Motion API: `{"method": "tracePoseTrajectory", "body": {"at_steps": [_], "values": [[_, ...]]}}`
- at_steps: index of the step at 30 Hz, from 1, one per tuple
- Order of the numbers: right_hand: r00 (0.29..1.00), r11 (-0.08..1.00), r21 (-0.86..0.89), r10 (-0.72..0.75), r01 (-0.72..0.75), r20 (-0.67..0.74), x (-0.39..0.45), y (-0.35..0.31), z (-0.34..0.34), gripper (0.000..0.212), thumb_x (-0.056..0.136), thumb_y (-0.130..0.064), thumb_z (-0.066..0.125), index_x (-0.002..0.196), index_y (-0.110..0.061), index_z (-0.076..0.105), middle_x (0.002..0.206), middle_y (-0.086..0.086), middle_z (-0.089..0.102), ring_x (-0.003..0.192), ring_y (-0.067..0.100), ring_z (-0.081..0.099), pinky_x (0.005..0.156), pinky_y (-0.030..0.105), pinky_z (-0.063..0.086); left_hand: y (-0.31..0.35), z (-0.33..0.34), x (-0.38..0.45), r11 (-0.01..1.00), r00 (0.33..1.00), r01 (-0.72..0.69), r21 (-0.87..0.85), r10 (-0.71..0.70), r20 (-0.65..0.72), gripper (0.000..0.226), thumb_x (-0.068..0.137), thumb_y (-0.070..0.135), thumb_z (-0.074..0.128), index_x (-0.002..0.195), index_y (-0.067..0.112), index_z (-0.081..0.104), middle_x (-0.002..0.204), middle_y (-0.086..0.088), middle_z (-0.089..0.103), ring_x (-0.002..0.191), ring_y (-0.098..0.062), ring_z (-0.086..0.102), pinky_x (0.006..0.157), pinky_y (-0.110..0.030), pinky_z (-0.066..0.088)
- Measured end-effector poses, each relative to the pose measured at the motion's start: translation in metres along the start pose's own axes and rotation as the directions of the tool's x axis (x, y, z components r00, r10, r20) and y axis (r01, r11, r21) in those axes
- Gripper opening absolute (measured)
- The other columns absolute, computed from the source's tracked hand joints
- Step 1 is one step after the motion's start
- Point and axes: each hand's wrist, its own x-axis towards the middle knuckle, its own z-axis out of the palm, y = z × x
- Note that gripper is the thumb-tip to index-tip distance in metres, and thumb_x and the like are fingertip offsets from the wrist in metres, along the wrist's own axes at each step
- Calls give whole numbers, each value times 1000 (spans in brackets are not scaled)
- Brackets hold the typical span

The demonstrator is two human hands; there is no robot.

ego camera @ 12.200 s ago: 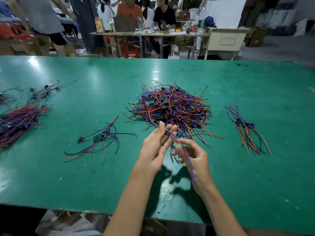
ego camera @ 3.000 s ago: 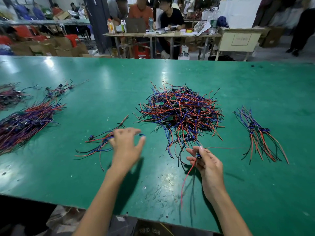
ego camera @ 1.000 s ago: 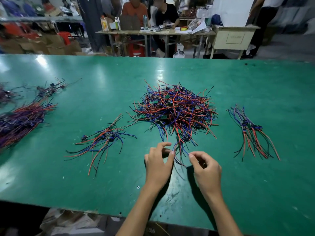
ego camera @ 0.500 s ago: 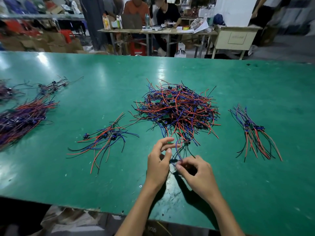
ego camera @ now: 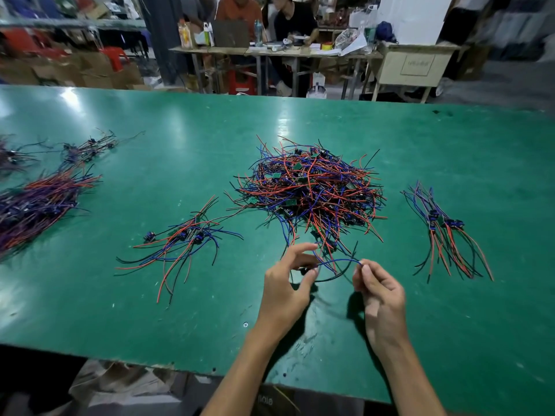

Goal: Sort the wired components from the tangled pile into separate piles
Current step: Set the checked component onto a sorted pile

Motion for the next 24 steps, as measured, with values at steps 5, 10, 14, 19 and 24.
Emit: {"method": "tracePoseTrajectory", "body": {"at_steps": [5, 10, 14, 19, 24], "values": [[996, 985, 162, 69, -61, -47, 0, -6, 0, 15, 84, -13, 66, 83, -16, 81, 81, -1, 69, 70, 5, 64, 69, 12, 54, 12, -4, -3, 996, 994, -22, -83, 13, -110, 50, 76, 13, 88, 117, 27, 64, 99, 8, 68, 86, -14, 72, 85, -24, 56], [998, 995, -98, -11, 5, -61, 2, -2, 4, 25, 84, -29, 71, 107, -19, 72, 83, -2, 71, 76, 7, 62, 71, 15, 52, 50, -27, 10, 973, 996, -1, -231, -20, -91, 43, 74, 22, 90, 110, 30, 67, 92, 1, 72, 86, -19, 72, 70, -30, 59], [986, 899, -407, -160, 164, 43, -4, 5, 9, 19, 87, -36, 73, 104, -30, 70, 97, -5, 72, 79, 8, 64, 66, 18, 52, 73, -43, 35, 913, 996, 85, -399, -95, -3, 47, 66, 19, 93, 107, 23, 69, 93, -3, 73, 86, -13, 70, 69, -25, 58], [950, 749, -591, -293, 300, 111, -10, 7, 8, 28, 88, -52, 64, 77, -29, 74, 80, -4, 68, 62, 3, 52, 60, 16, 37, 69, -34, 40, 902, 973, 229, -367, -211, 90, 49, 67, 1, 90, 108, 16, 68, 89, 0, 74, 84, -9, 70, 78, -18, 52], [965, 787, -585, -263, 199, -25, -8, 7, 8, 39, 94, -52, 64, 71, -21, 68, 69, -5, 65, 67, 8, 55, 68, 27, 42, 63, -20, 18, 802, 956, 293, -520, -243, 163, 45, 71, -6, 85, 109, 12, 69, 92, -4, 74, 88, -13, 70, 78, -20, 55]]}}
